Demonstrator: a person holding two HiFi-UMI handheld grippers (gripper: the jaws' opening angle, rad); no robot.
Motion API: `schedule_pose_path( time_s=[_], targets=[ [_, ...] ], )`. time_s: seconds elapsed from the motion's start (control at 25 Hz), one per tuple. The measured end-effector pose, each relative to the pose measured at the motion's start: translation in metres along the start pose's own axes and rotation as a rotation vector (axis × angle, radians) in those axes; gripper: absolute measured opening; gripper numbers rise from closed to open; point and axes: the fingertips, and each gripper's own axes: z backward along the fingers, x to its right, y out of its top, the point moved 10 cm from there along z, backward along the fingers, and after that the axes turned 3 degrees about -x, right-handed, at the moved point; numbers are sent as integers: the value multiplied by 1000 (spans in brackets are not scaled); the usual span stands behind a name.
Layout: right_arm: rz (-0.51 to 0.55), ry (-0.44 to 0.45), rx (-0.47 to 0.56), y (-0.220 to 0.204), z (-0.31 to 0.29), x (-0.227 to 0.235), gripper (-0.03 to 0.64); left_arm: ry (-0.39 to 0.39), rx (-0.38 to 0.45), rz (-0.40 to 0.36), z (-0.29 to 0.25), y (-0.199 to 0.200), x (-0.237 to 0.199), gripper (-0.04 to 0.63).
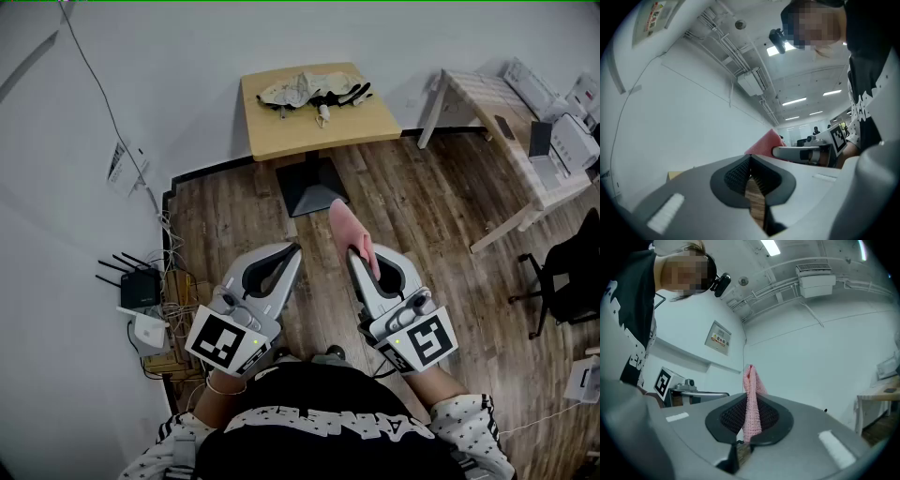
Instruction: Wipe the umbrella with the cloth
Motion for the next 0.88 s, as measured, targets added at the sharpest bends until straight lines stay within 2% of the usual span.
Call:
schedule_pose_path(
  time_s=[0.32, 0.48, 0.68, 0.88],
  targets=[
    [-29, 8, 11, -4, 14, 23, 29, 3, -9, 4, -15, -6, 16, -2],
    [-1, 25, -1, 0, 25, 40, 29, 6, -6, -10, -26, -7, 24, -2],
    [4, 35, -9, 2, 40, 64, 29, 12, -83, 8, -39, -2, 40, -2],
    [-31, 37, -7, -5, 48, 76, 29, 45, -82, -10, -42, -8, 46, -2]
  ],
)
